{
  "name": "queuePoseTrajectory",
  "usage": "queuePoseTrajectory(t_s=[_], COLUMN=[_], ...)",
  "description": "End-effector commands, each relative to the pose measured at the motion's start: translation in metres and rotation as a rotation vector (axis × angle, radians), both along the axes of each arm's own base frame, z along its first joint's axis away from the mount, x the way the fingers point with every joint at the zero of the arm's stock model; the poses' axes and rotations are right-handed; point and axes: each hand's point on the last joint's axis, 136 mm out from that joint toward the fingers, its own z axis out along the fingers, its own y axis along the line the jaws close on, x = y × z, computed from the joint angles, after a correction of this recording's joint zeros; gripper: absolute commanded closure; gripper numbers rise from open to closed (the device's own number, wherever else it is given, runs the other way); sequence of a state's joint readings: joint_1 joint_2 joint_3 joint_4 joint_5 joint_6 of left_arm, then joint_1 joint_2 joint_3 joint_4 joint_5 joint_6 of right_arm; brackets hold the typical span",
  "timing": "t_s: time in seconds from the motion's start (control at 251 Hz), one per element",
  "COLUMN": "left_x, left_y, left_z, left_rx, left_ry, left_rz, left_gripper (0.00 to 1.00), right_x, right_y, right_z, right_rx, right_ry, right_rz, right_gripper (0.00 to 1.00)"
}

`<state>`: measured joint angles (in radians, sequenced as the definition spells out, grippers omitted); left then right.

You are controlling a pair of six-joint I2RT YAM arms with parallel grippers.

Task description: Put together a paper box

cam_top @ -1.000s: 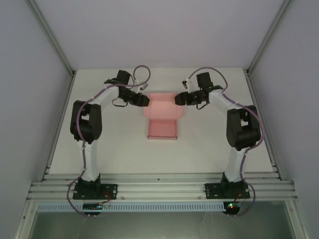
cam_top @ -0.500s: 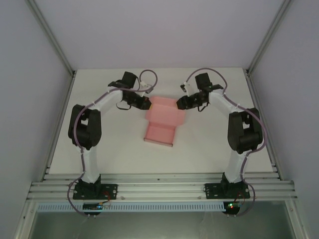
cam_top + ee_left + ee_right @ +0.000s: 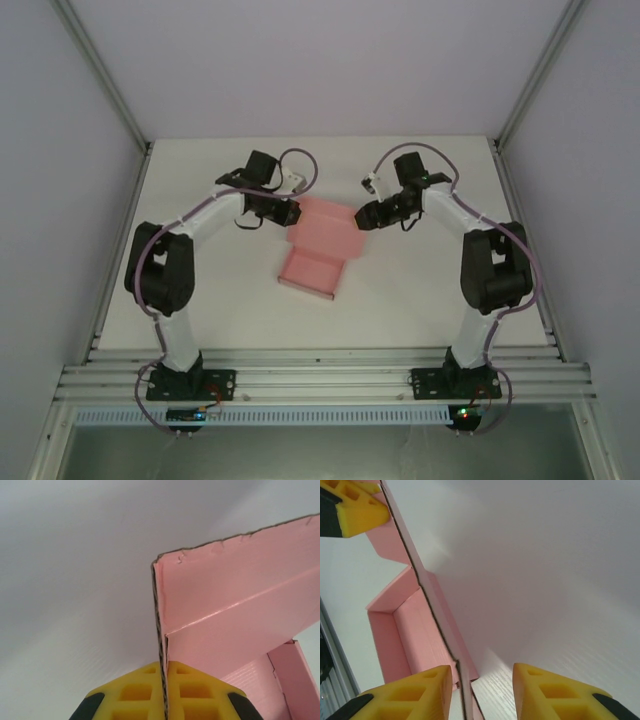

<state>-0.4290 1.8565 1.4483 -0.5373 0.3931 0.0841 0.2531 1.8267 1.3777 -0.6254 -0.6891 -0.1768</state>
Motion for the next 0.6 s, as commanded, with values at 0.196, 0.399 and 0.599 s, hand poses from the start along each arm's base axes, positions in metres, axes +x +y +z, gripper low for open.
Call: queuePoseTrajectory(t_s=[0.196,0.399,0.599], left_x=[0.001,-0.001,0.013], left_y=[0.000,-0.001,0.012], left_z=[0.012,0.023,0.048], left_rx=[-0.001,-0.018,0.143], left_ry=[-0.052,-0.071,-0.241], left_rz=[0.035,0.093,0.368], left_gripper=[1.00,1.00,1.00], right_x=[-0.021,-0.013,0.023], right_y=[0.003,-0.001,-0.004], right_z=[-0.010,-0.013,0.023], right_rx=[-0.008,-0.125,-0.303], right_ry=[0.048,0.001,-0.144], right_rz=[0.046,-0.015,-0.270], right_gripper=[0.66,0.93,0.99])
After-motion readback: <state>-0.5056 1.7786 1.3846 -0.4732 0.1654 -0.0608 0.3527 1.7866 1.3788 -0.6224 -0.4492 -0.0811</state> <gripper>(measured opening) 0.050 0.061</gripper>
